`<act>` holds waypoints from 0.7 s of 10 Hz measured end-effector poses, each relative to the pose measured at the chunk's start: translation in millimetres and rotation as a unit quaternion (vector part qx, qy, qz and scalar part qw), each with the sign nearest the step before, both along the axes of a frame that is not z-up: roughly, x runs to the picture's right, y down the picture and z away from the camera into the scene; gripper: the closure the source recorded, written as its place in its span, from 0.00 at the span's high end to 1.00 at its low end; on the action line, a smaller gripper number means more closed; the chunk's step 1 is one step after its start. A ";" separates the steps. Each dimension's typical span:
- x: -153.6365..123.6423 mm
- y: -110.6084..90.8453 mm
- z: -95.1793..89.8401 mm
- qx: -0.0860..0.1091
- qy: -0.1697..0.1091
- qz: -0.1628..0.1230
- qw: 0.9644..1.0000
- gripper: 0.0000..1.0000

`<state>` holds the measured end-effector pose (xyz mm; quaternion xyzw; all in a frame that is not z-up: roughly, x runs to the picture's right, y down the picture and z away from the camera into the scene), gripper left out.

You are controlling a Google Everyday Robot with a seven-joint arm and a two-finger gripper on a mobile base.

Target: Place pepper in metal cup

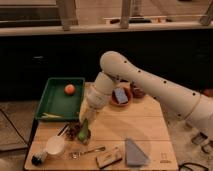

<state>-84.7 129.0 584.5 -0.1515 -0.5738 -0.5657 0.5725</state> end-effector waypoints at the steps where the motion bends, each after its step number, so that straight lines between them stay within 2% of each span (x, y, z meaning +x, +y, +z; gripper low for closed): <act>1: -10.1 1.1 2.3 0.002 -0.001 -0.001 1.000 0.00; 4: -27.2 2.5 13.7 0.009 0.002 0.008 1.000 0.00; 7: -35.0 8.7 33.4 0.001 0.006 0.011 1.000 0.00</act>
